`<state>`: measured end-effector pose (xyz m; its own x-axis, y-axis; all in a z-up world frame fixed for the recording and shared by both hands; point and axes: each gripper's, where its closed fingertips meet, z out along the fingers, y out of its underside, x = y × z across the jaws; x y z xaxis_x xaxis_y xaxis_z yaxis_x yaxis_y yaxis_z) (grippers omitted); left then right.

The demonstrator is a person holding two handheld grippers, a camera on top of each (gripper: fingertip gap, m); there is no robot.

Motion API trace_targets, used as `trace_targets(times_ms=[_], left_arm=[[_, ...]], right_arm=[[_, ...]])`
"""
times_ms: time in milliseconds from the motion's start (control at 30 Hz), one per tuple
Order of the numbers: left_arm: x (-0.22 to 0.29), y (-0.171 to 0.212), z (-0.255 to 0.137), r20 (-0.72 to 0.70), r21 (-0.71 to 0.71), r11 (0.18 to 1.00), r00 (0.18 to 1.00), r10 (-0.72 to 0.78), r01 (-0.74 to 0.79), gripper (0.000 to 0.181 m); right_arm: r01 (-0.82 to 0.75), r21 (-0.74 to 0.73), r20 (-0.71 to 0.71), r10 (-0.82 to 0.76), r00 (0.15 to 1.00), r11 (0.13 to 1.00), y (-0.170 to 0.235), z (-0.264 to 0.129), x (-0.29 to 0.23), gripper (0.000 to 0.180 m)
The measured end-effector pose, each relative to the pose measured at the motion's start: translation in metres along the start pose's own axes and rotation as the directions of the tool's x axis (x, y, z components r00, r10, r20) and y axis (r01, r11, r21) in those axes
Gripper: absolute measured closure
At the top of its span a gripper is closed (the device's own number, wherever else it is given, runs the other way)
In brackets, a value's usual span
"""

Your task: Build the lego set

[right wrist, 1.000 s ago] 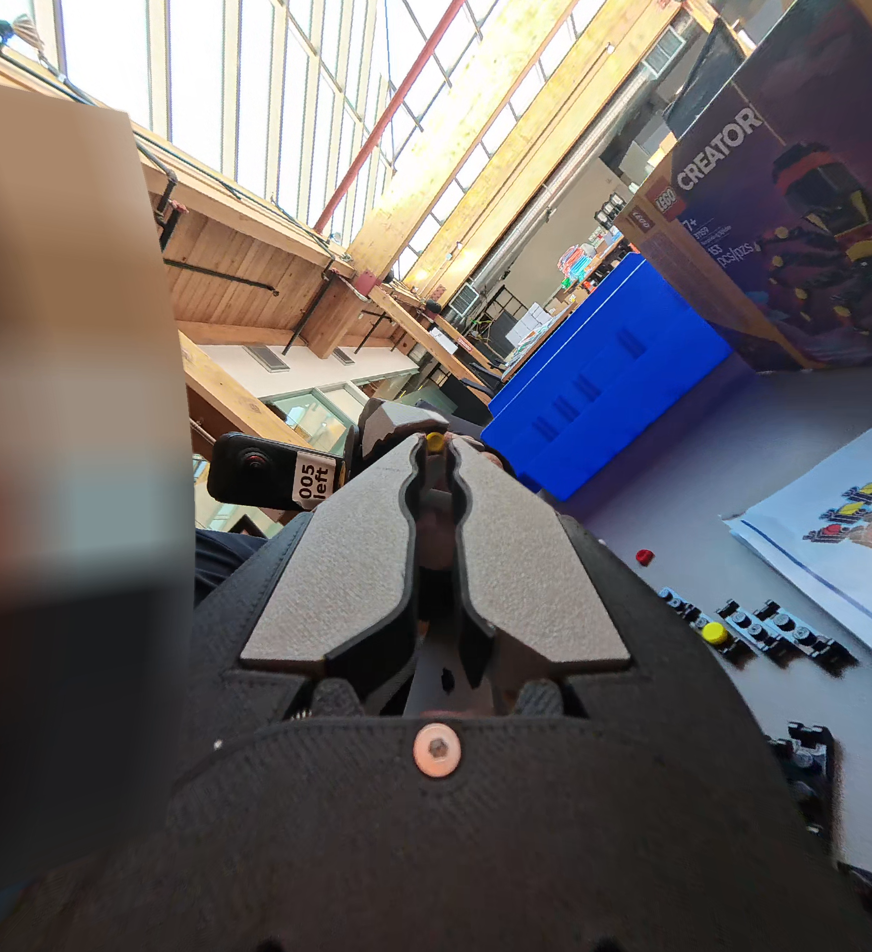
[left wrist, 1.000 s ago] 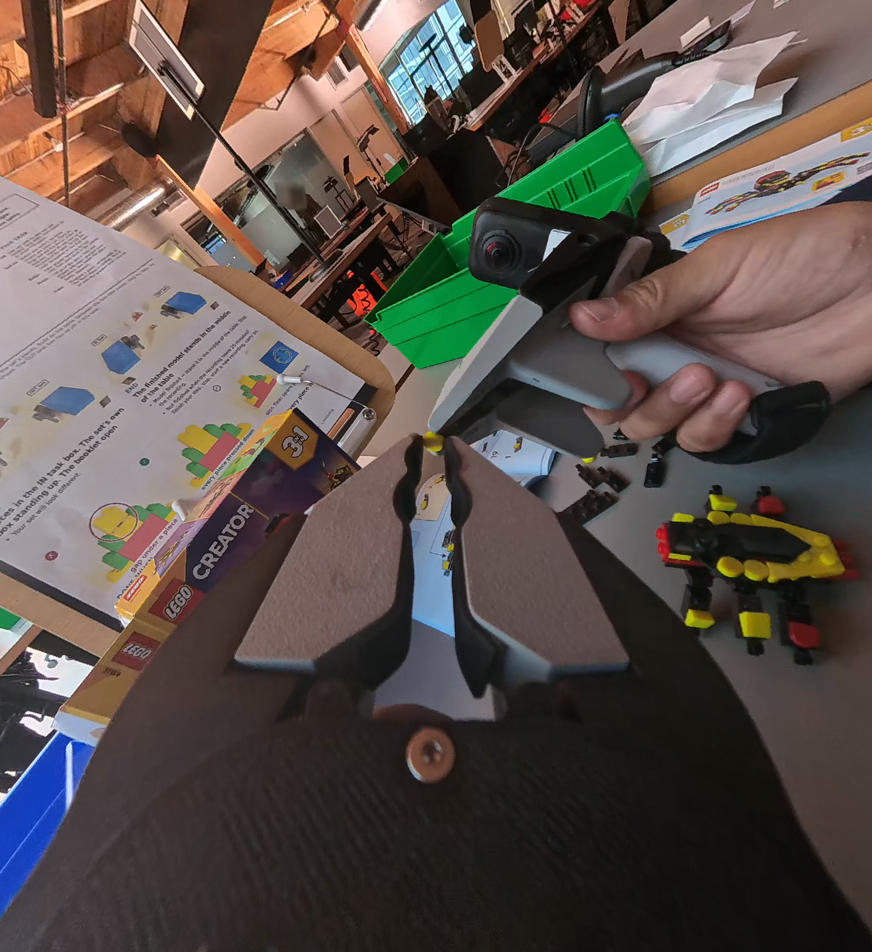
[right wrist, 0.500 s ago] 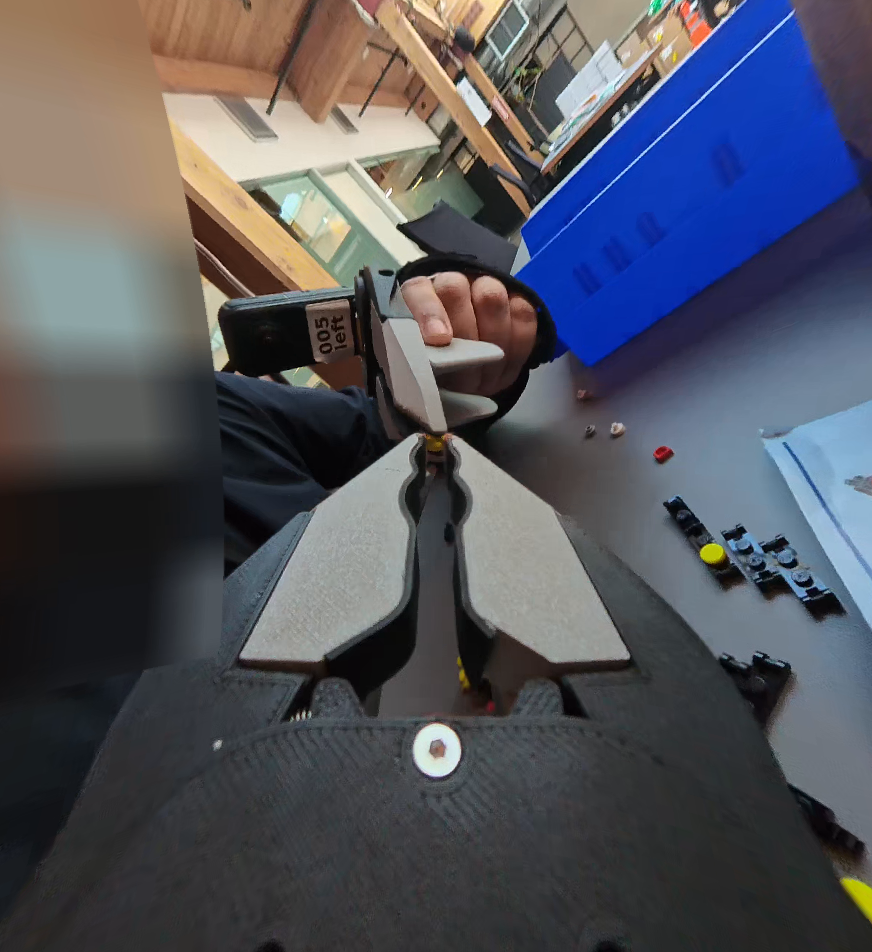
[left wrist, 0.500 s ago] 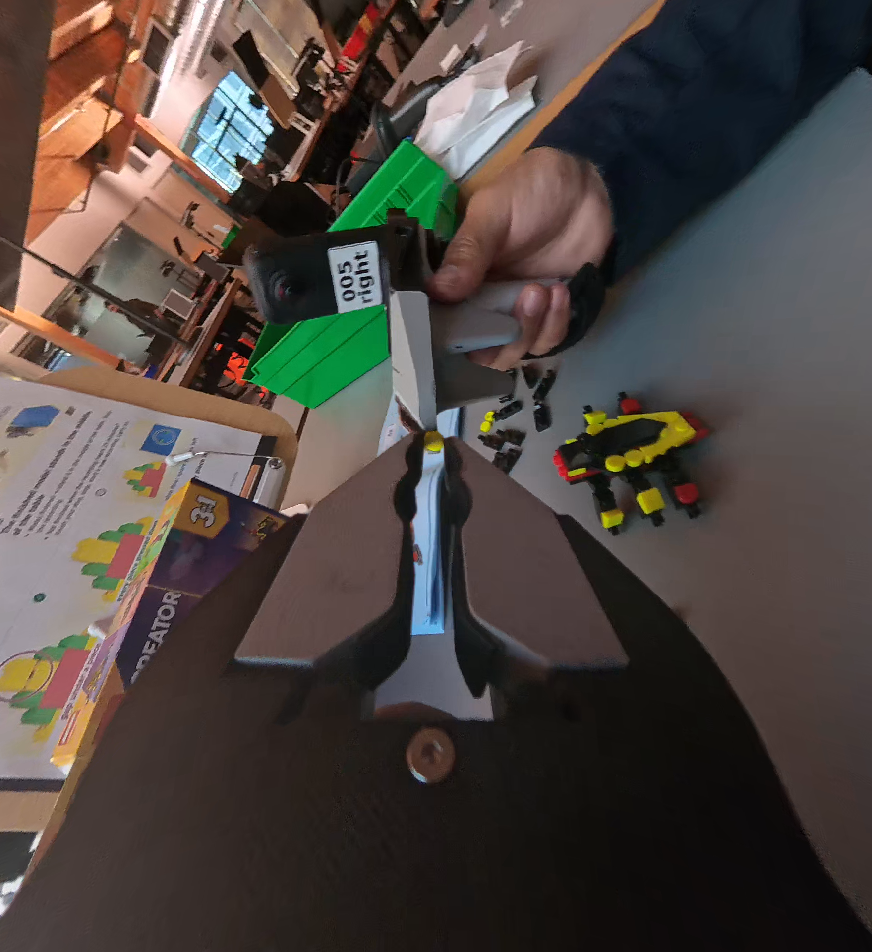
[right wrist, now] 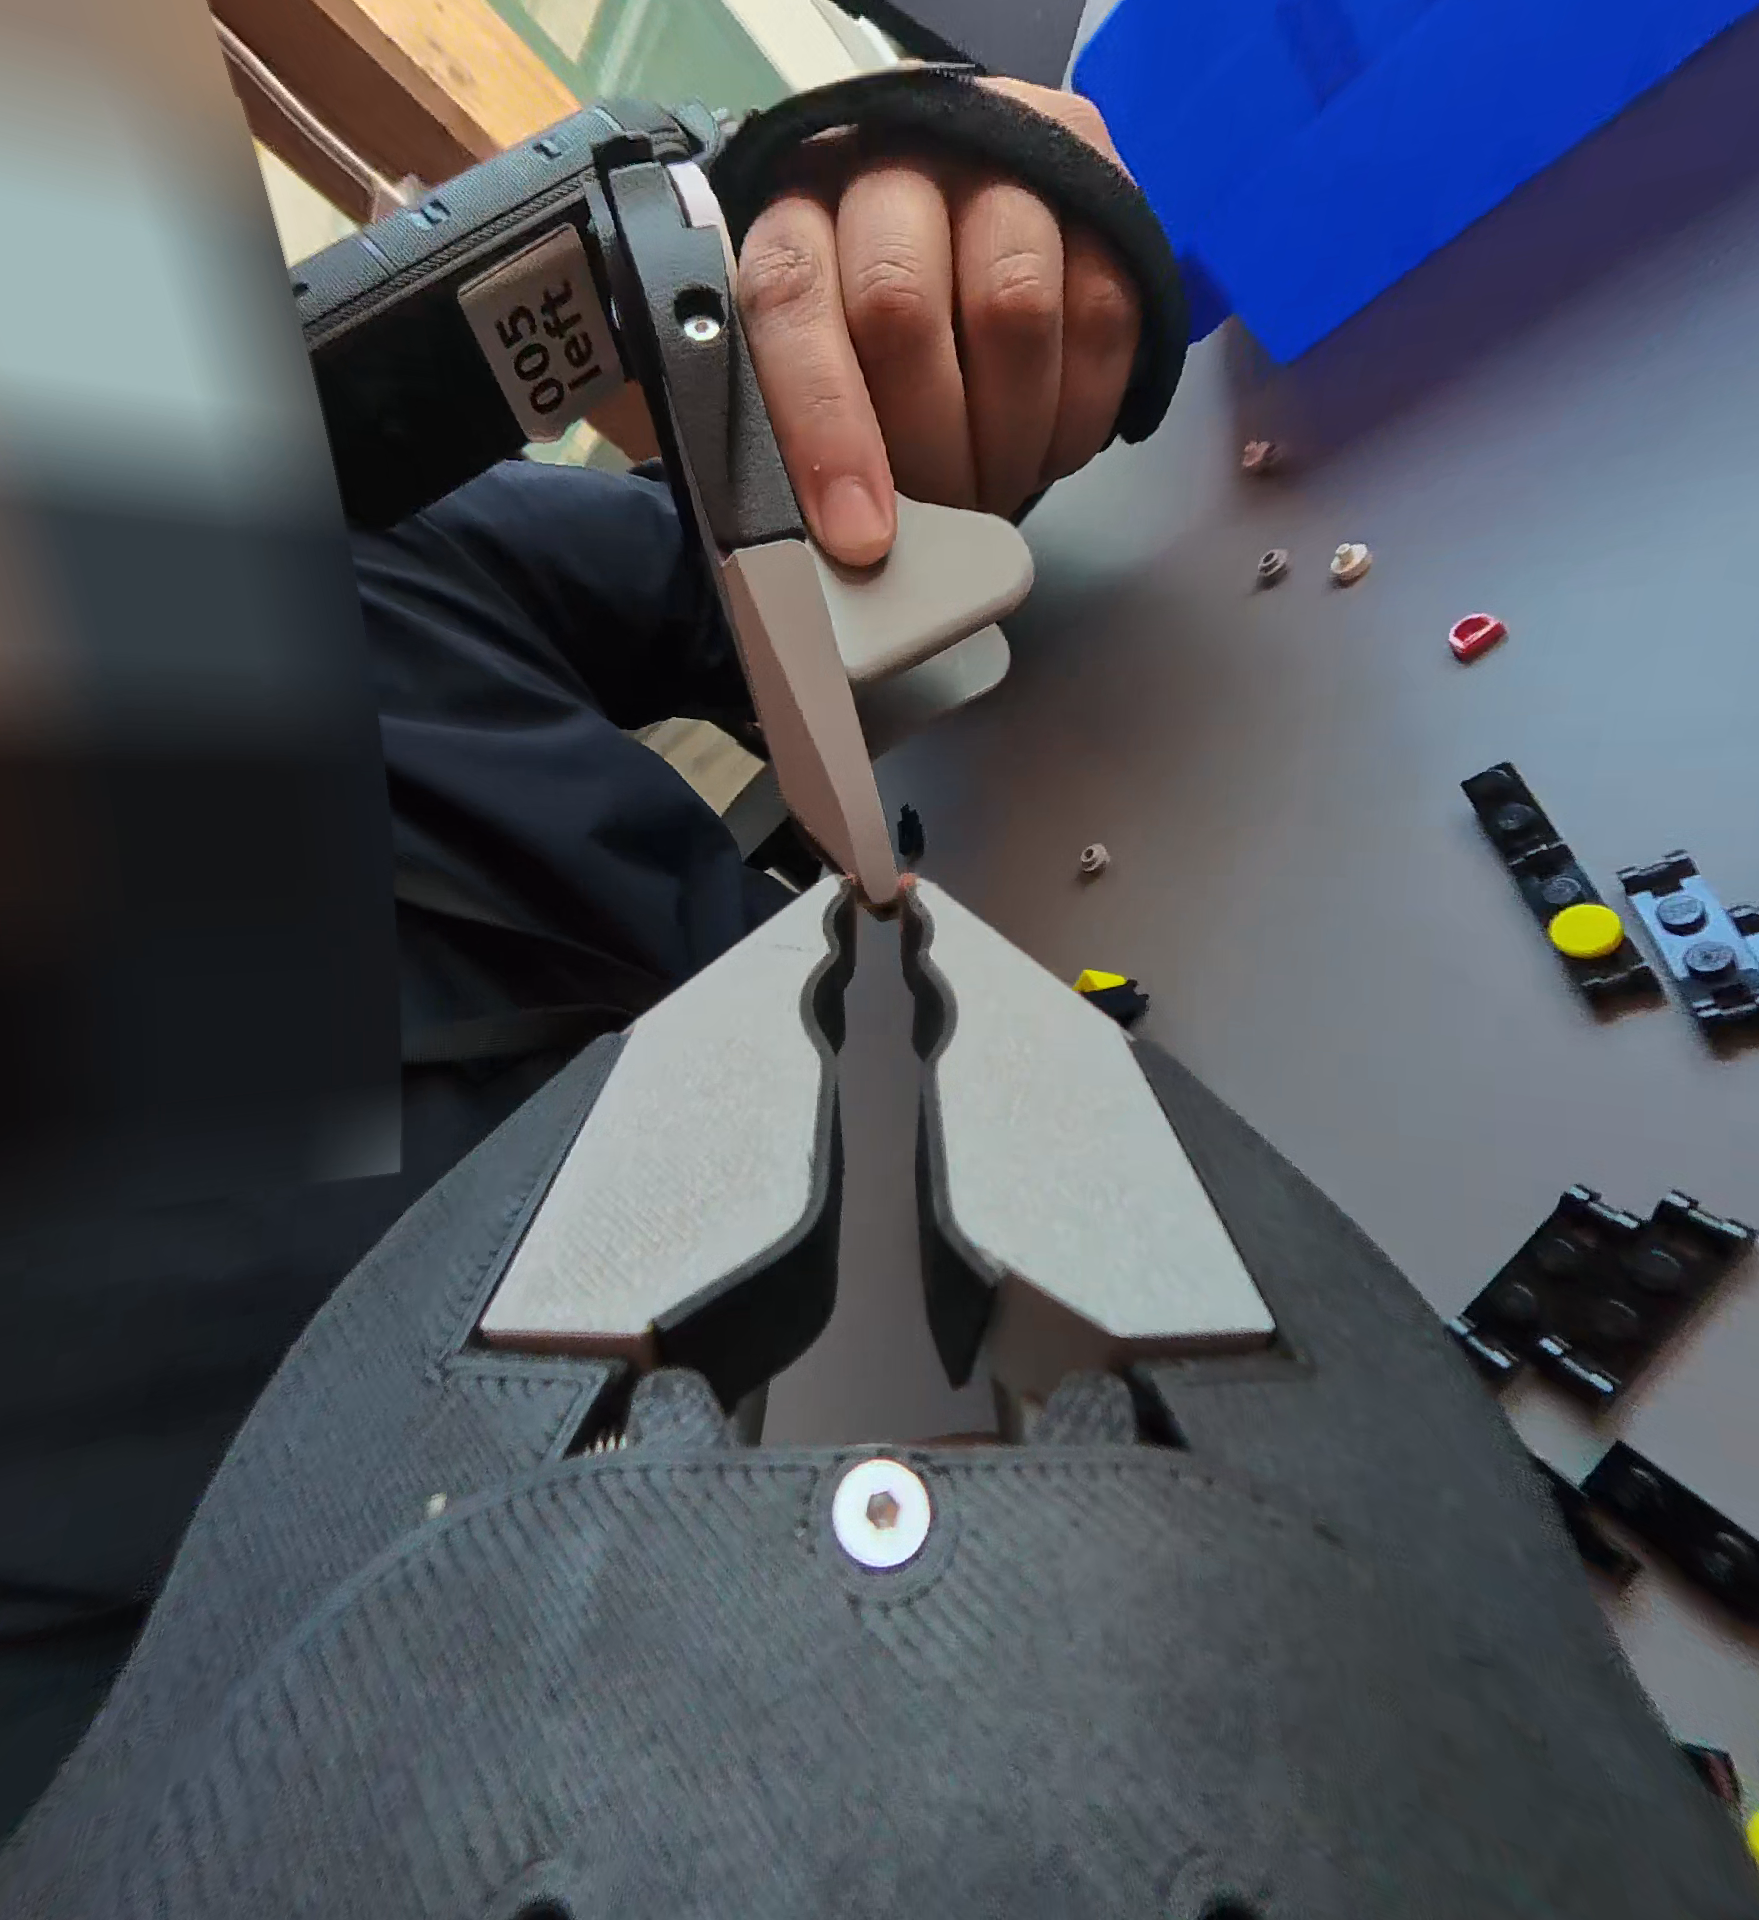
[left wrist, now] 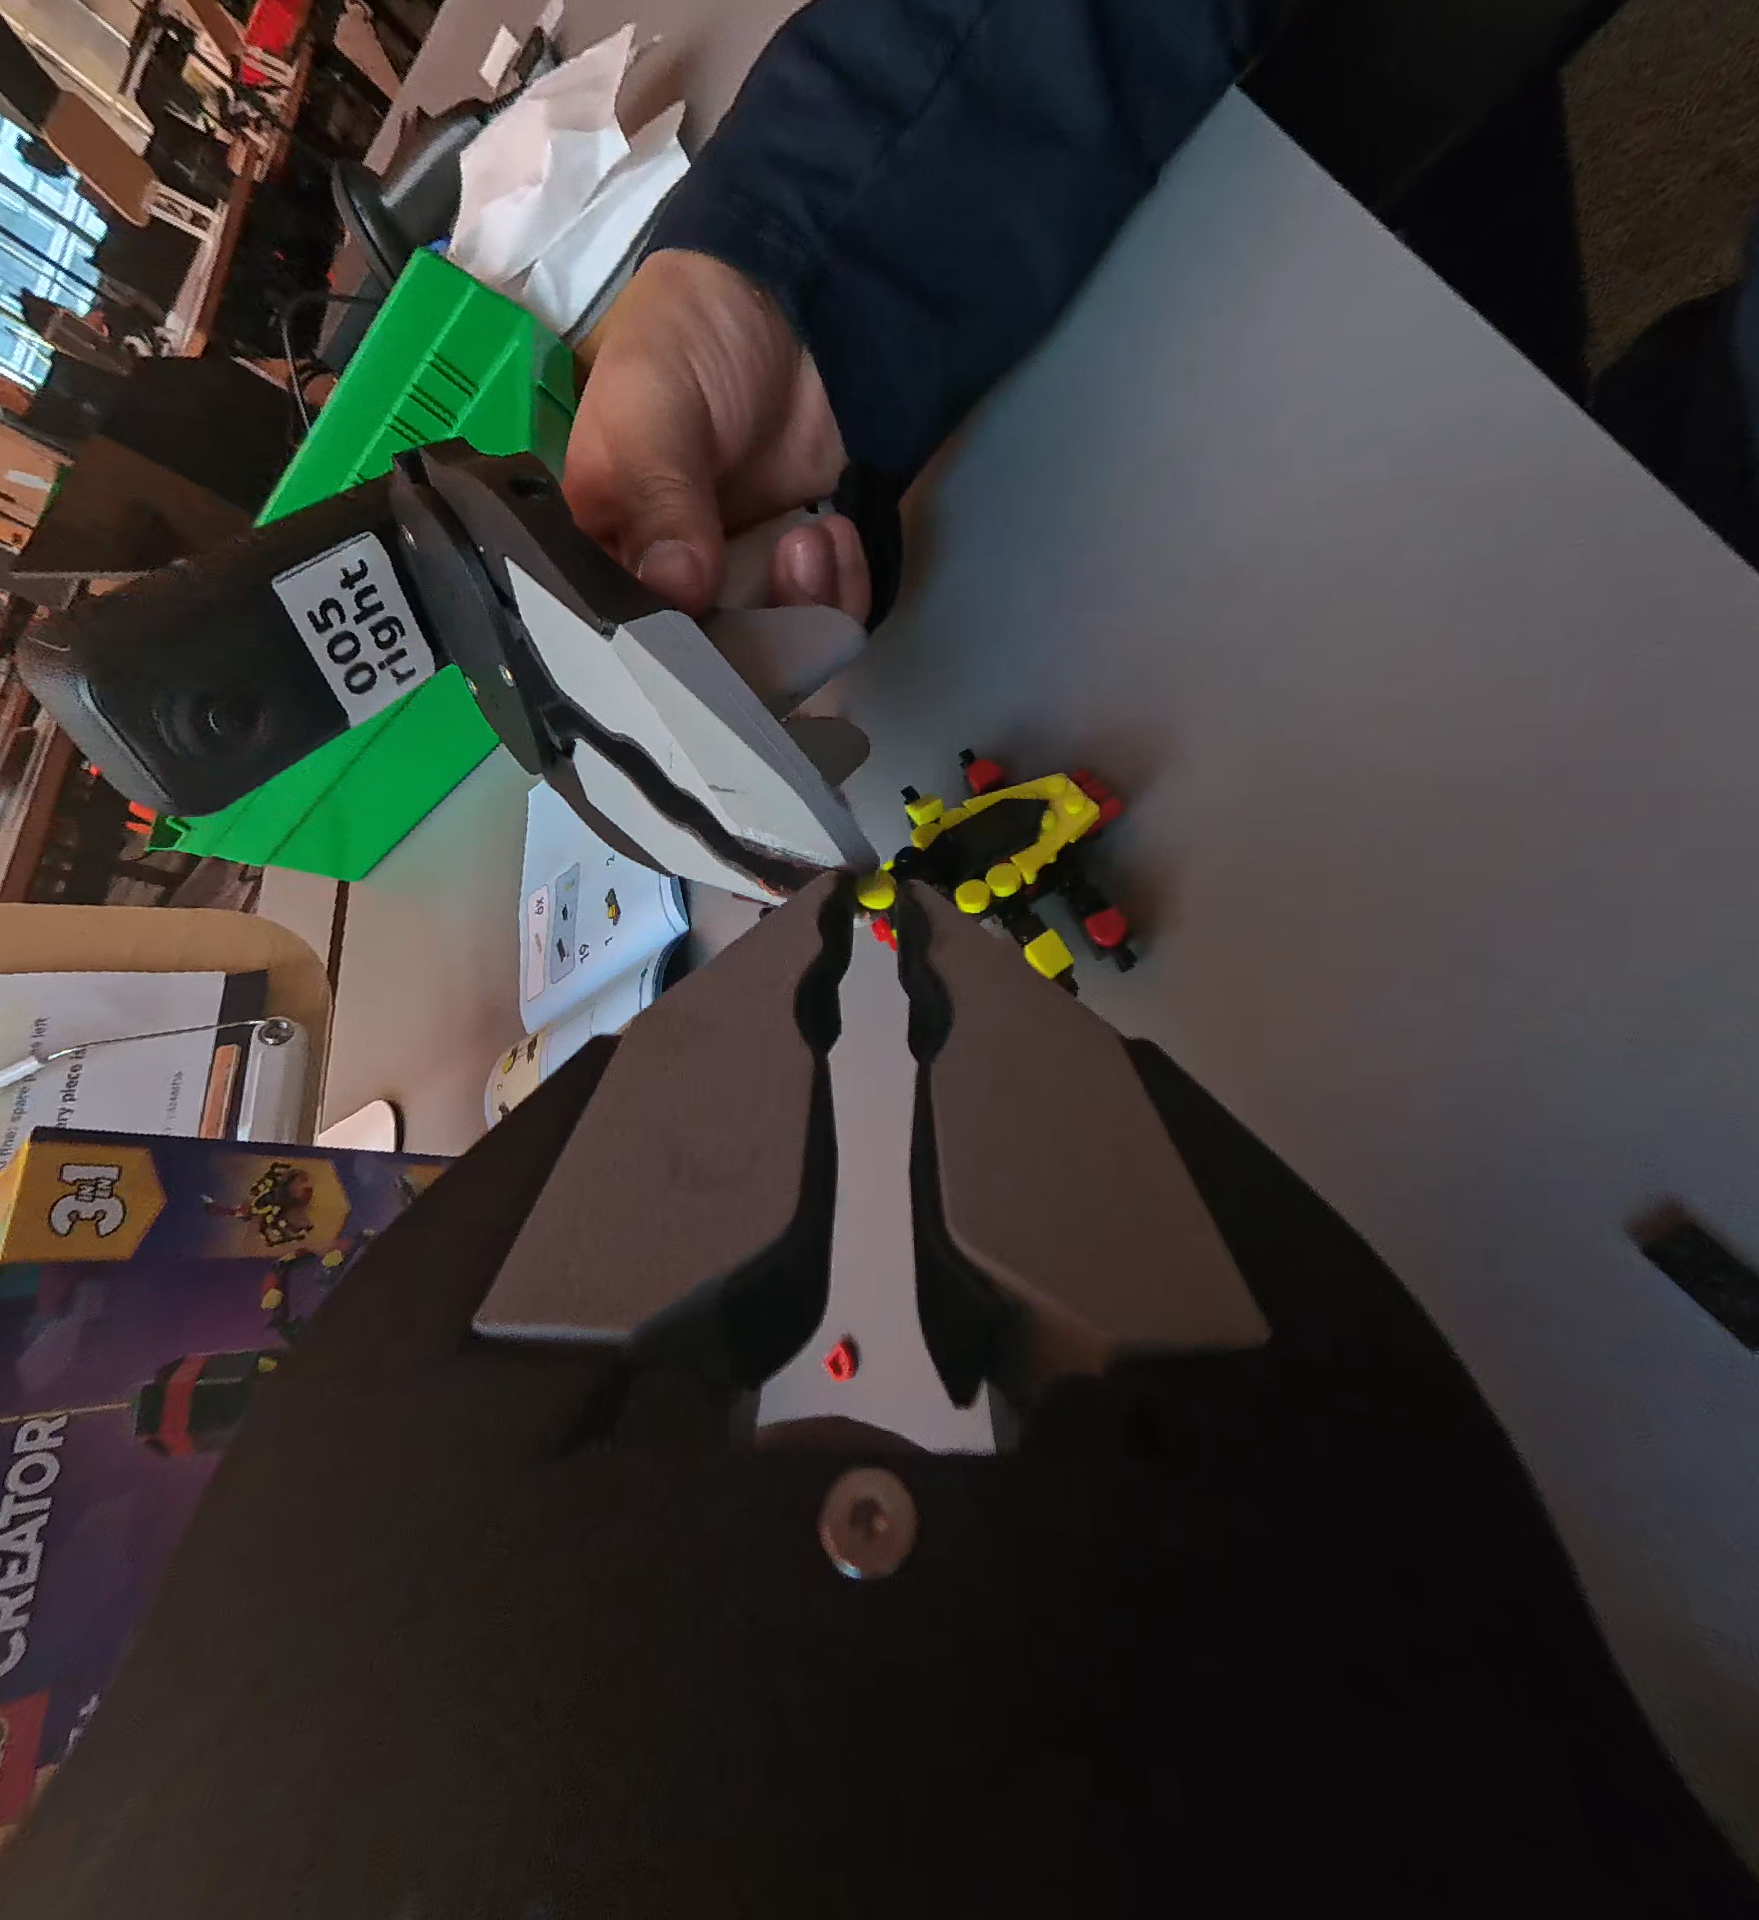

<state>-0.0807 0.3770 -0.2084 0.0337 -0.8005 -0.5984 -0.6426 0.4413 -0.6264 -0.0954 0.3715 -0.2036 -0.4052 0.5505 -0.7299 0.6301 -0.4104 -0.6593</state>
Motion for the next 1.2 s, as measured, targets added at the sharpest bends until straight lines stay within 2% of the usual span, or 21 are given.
trace_targets(times_ms=[133,400,533,700,767,867,1033,1200], left_arm=[[0.003,-0.002,-0.001,-0.023,0.014,1.000,1.000,-0.012,0.012,0.176],[-0.029,-0.010,-0.008,0.129,0.106,0.985,0.980,-0.150,0.137,0.167],[-0.033,-0.004,-0.006,0.177,0.081,0.991,0.977,-0.120,0.108,0.181],[-0.039,0.015,-0.008,0.191,0.019,0.990,0.972,-0.138,0.137,0.181],[-0.042,0.022,-0.011,0.164,0.015,0.979,0.965,-0.204,0.204,0.179],[-0.055,0.032,-0.016,0.183,0.038,0.948,0.930,-0.319,0.317,0.179],[-0.082,0.064,-0.018,0.321,0.041,0.851,0.800,-0.507,0.523,0.180],[-0.092,0.098,-0.018,0.426,0.007,0.744,0.671,-0.607,0.668,0.181]], right_arm=[[0.010,-0.012,0.008,-0.010,1.000,1.000,0.002,0.002,-0.002,0.175],[0.058,0.175,-0.007,-0.057,0.998,0.983,-0.030,-0.018,-0.009,0.176],[0.061,0.156,-0.040,-0.056,0.998,0.986,-0.027,-0.017,-0.004,0.176],[0.078,0.167,-0.186,-0.046,0.981,0.983,-0.030,-0.031,0.018,0.180],[0.090,0.197,-0.220,-0.045,0.974,0.976,-0.034,-0.041,0.024,0.180],[0.116,0.219,-0.262,-0.056,0.963,0.969,-0.038,-0.049,0.030,0.174],[0.272,0.027,-0.438,-0.233,0.868,0.962,-0.025,-0.040,0.045,0.172],[0.391,-0.120,-0.446,-0.402,0.800,0.912,-0.018,-0.015,0.037,0.170]])
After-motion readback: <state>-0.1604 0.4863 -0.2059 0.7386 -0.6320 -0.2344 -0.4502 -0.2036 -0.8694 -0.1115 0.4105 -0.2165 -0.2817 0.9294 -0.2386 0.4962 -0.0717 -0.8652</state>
